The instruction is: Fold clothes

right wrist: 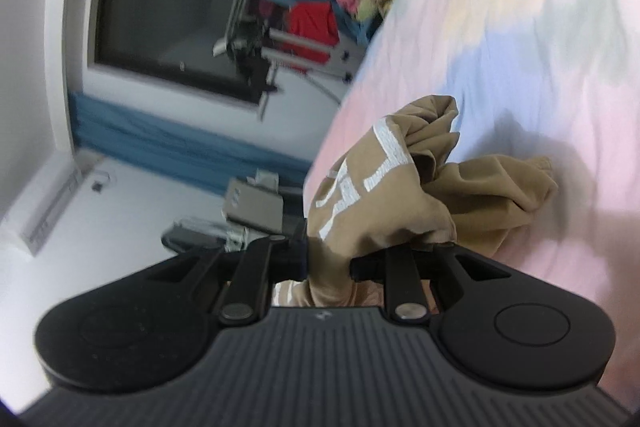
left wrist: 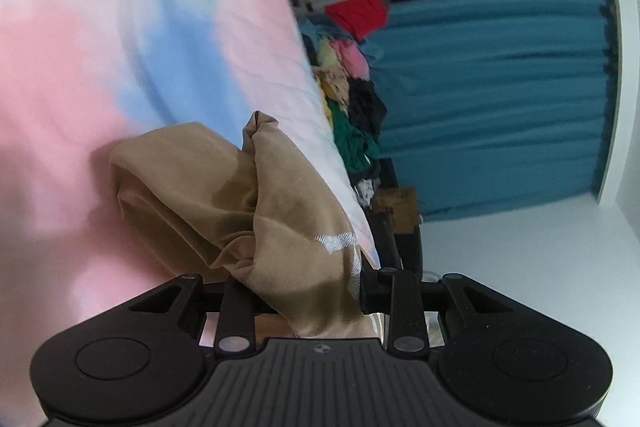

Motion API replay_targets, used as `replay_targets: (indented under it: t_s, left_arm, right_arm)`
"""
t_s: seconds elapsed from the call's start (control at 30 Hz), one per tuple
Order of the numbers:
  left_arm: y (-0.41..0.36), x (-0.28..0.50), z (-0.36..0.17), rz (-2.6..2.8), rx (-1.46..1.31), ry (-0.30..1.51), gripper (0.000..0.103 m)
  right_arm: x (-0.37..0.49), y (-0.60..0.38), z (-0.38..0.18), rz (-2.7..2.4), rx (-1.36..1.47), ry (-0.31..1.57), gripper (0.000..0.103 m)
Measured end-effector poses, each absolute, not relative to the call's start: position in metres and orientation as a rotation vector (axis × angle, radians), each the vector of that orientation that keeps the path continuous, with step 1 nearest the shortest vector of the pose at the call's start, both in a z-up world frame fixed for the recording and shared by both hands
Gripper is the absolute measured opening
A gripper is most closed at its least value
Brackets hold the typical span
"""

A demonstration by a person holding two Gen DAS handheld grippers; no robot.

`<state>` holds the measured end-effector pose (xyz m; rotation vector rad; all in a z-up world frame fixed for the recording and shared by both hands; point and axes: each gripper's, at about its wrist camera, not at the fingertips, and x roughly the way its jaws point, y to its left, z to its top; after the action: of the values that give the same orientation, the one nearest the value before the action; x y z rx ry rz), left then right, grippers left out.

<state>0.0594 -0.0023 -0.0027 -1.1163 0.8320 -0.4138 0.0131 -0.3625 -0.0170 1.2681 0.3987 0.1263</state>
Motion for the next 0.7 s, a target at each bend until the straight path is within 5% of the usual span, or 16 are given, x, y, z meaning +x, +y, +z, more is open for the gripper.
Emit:
replay_targets:
  t_s: [0.5,0.7]
  left_arm:
    - [-0.273,0.265,0.015,-0.524,-1.02,0.931,0.031]
    - [-0.312,0.304,-0.015,-0.636,-0.912,0.959,0.031]
  right_arm:
    - [0.161,-0.575,0.035,-0.163,1.073,0.28,0.022]
    - [0.187,-0.616,0.0,-0.191,1.032,0.232,0.022]
